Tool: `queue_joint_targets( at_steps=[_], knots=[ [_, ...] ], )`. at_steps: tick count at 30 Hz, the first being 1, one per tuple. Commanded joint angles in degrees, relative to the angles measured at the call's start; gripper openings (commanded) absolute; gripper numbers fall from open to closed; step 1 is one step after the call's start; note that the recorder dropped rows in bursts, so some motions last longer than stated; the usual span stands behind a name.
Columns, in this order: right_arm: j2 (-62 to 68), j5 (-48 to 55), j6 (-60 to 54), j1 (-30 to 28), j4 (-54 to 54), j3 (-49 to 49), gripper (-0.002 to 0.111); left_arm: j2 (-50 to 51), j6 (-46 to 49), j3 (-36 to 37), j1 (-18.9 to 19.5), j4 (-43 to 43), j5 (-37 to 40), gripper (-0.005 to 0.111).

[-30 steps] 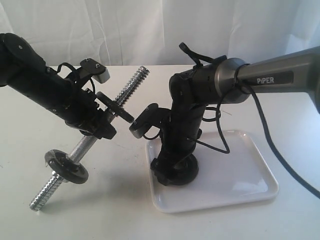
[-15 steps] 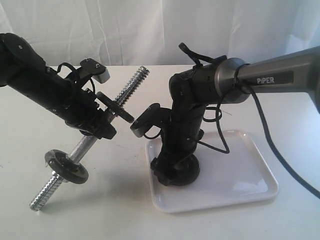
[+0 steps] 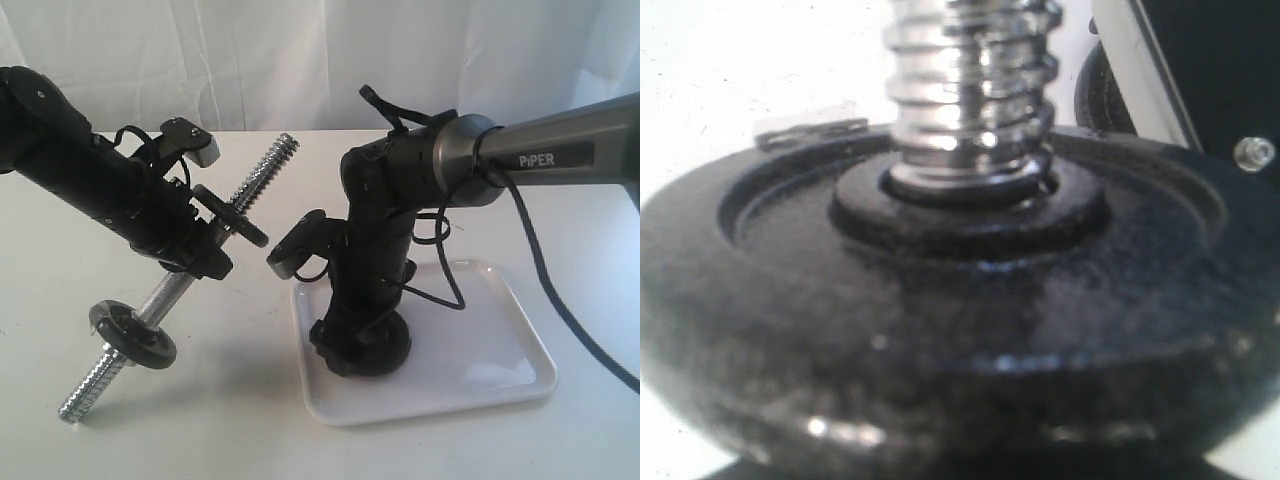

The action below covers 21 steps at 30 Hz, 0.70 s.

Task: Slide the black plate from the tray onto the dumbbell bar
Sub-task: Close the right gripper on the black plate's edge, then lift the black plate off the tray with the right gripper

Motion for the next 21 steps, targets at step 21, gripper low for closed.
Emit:
queue_joint_targets(
  at_steps=[21],
  knots=[
    [-10.7,4.5,-2.0,-4.2,8.7,0.3,0.0,-3.5,-0.8,-1.5,0.0,-2.7,1.0,0.0]
  ],
)
